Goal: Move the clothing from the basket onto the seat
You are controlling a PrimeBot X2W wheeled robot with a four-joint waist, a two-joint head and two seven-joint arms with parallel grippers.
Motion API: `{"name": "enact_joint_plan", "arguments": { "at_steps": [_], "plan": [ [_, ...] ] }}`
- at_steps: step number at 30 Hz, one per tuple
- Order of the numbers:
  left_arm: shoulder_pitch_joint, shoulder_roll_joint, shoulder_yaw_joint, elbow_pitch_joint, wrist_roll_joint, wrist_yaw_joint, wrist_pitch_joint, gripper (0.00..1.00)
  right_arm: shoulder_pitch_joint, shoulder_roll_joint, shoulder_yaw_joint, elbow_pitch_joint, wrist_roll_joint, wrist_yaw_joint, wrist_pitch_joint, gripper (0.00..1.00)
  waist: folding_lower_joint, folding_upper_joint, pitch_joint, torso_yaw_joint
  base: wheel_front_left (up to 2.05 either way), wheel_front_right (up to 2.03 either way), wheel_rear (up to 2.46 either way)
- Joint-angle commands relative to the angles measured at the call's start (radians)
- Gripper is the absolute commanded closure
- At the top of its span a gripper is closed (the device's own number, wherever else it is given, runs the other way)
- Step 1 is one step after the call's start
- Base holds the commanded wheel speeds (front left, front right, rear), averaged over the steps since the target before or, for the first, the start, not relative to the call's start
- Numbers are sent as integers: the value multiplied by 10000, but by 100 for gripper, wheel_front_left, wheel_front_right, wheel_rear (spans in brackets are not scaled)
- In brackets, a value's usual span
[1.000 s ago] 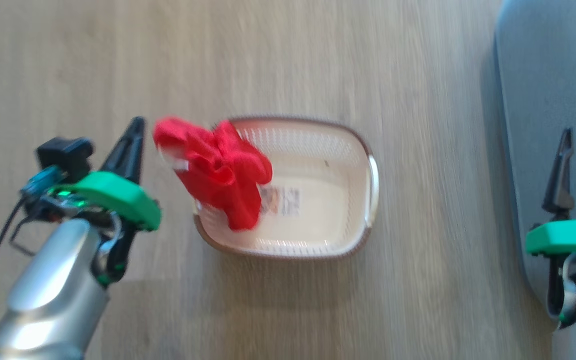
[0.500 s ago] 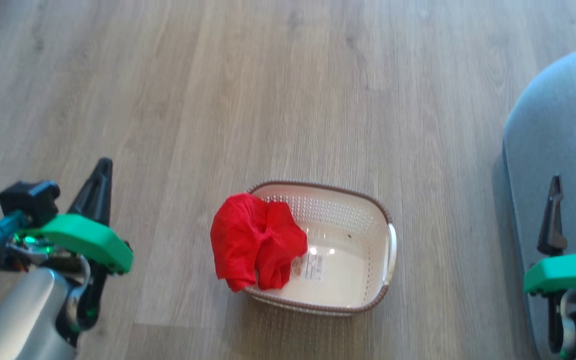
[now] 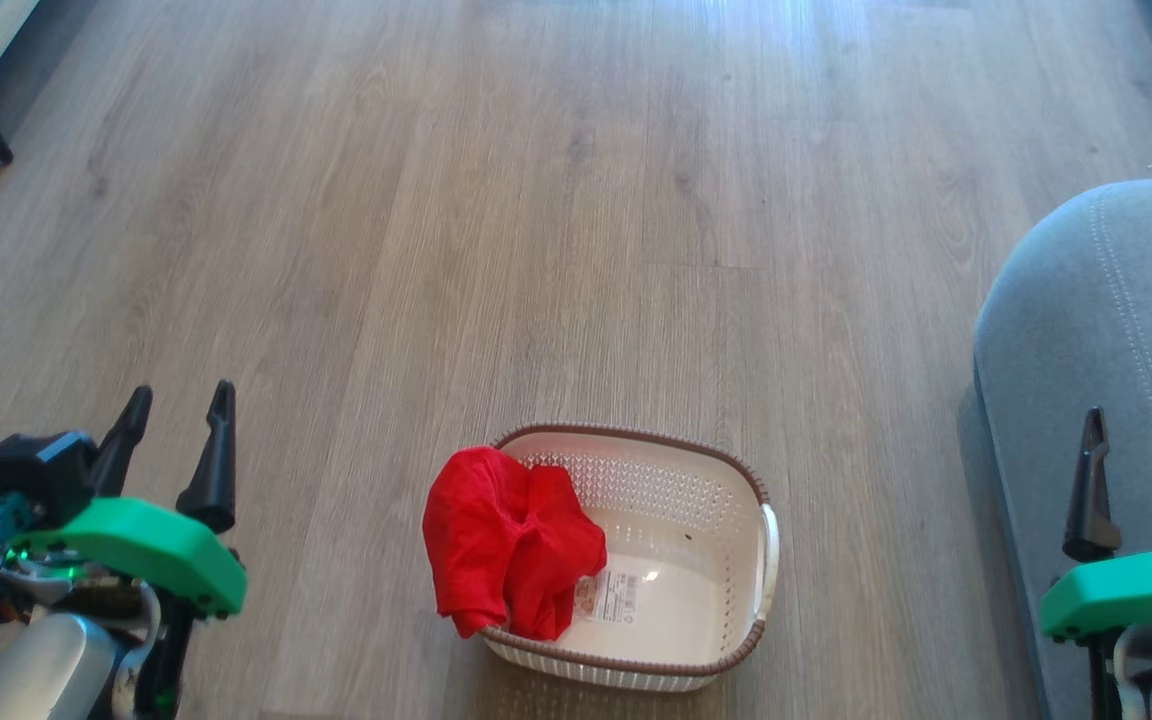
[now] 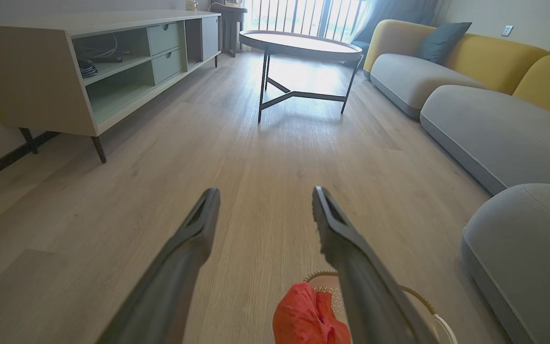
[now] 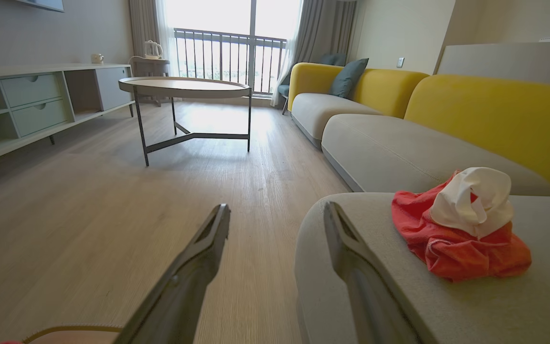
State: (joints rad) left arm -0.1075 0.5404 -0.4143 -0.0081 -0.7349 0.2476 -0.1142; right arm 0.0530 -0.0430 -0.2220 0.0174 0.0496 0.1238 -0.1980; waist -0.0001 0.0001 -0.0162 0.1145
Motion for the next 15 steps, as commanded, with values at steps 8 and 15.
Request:
{"name": "enact_joint_plan", "arguments": {
  "at_steps": [8, 15],
  "plan": [
    [-127, 609, 620, -629, -50, 151, -22, 0, -19, -249, 236, -329, 118, 69, -1, 0, 1, -1, -248, -127, 0, 0, 0],
    [87, 728, 740, -716, -98, 213, -123, 0, 58, -284, 155, -399, 167, 69, 28, 0, 1, -1, -393, -214, 0, 0, 0]
  ]
}}
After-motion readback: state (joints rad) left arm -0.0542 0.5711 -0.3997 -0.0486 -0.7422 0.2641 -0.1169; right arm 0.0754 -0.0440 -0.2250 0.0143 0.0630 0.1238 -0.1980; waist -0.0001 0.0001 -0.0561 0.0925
